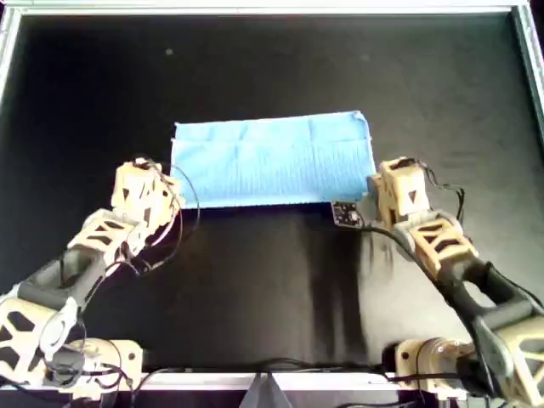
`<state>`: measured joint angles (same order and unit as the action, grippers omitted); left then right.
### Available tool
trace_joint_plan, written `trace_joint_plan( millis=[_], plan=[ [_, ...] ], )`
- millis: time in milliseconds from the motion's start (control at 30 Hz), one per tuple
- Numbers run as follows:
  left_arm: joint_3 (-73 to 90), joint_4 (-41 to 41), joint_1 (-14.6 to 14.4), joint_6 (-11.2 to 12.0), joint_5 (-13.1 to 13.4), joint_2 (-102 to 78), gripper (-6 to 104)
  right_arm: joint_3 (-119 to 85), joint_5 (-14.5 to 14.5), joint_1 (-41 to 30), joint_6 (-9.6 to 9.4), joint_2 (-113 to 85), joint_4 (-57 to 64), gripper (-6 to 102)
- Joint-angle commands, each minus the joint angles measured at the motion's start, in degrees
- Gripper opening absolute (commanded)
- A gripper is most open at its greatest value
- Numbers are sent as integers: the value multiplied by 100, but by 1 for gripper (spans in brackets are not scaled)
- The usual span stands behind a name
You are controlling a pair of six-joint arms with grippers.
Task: Fold a cloth
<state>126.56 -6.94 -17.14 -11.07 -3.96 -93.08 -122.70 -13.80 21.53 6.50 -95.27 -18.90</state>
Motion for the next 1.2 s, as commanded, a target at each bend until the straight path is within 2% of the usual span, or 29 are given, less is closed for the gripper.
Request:
trace_joint_plan(
  millis=[0,567,733,800,900,1033,1167],
  plan=[
    [53,-18,-70,-26,-9,-431,-2,-26,9,0,35,-527,167,-1],
    [589,-26,-70,-26,53,-475,-2,-545,9,0,35,-536,176,-1],
    [554,-26,-70,26,-9,-475,-1,-527,18,0,35,-527,176,0],
    [519,-26,-70,-18,-18,-475,1,-519,18,0,44,-527,185,4],
    [519,-26,-70,0,-18,-536,12,-501,9,0,44,-536,185,18],
    [633,-26,-53,62,88,-932,40,-536,9,-9,44,-554,176,41],
    [1020,-35,-18,-26,88,-1600,63,-554,9,-9,9,-562,158,56]
  ],
)
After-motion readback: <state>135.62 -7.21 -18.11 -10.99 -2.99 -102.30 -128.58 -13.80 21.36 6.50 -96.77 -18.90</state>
